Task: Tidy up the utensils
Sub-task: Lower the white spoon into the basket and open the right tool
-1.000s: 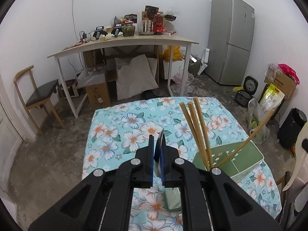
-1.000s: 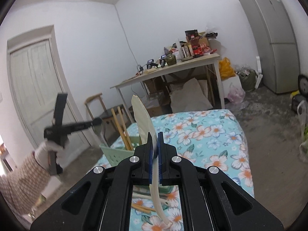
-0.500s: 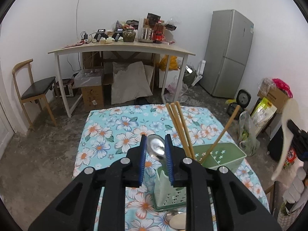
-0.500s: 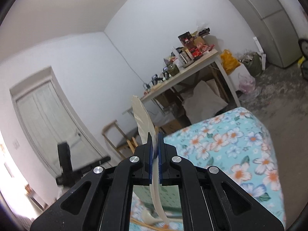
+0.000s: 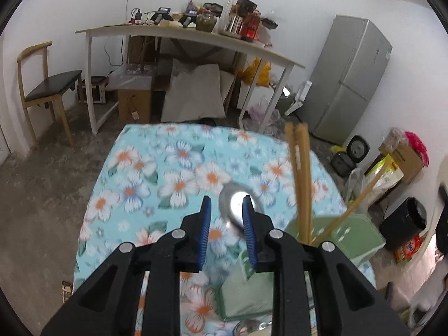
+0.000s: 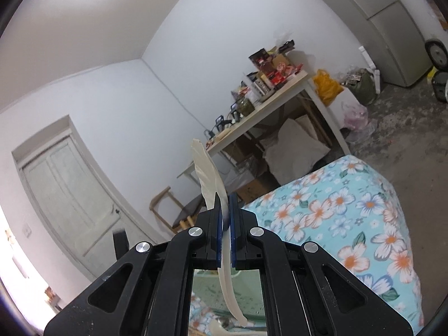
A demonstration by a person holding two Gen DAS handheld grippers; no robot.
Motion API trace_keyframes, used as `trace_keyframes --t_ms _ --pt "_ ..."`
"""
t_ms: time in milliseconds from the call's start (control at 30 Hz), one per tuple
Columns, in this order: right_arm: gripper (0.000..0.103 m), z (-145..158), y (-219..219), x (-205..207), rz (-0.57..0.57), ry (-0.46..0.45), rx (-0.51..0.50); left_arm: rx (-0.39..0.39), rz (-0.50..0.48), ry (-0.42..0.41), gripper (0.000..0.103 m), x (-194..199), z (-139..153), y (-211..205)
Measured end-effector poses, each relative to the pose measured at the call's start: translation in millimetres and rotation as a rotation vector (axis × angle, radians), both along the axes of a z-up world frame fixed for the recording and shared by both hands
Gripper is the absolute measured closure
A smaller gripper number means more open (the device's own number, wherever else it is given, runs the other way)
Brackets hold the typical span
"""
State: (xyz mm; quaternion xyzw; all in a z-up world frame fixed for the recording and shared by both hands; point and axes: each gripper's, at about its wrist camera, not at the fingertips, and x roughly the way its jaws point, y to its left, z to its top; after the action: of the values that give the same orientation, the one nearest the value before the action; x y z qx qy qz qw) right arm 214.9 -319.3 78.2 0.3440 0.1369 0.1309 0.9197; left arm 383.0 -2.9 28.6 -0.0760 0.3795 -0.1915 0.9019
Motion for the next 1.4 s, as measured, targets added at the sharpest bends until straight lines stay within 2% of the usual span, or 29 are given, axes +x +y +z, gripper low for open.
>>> trace_keyframes --t_ms 233,333,633,767,967,1100,1167,1233,1333,1400 --pt "0.1 7.8 -3.2 34.5 0.011 -0.069 0.118 0.0 0.006 0.033 0.082 -4.4 -14.3 0.5" --pt "0.1 6.1 3.4 48.7 0.006 -0.086 0.132 0.008 0.002 0.038 0.081 -3.6 -17.1 0.9" --pt "0.1 -20.8 16.4 74.6 0.011 -0.049 0.158 0.004 -0.015 0.028 0.082 -8.6 -20.0 2.7" --pt "0.1 -25.8 25.3 77.6 0.027 -0.039 0.151 -0.003 -0.02 0.024 0.082 -10.0 -20.3 2.7" --pt "0.099 -31.8 44.4 69.4 0.042 -0.026 0.066 -0.013 -0.02 0.025 0.082 -9.7 -21.1 3.4" --pt "0.091 -41.5 54.6 64.5 0.059 -0.002 0.018 -0.009 -0.021 0.024 0.082 -9.7 -21.1 3.2" --pt "0.081 -44.2 59.1 57.7 0.083 0.001 -0.007 -0.013 -0.02 0.025 0.082 -9.6 -21.4 3.6" --pt "0.066 -44.0 62.0 52.3 0.09 -0.001 -0.035 -0.015 -0.02 0.027 0.082 -9.6 -21.6 3.3" --pt "0.056 -41.3 60.3 41.4 0.106 -0.007 -0.057 -0.008 -0.024 0.036 0.081 -9.5 -25.2 1.3" --pt "0.056 -40.9 55.2 37.1 0.107 -0.002 -0.054 -0.002 -0.021 0.045 0.081 -10.1 -28.9 -0.7"
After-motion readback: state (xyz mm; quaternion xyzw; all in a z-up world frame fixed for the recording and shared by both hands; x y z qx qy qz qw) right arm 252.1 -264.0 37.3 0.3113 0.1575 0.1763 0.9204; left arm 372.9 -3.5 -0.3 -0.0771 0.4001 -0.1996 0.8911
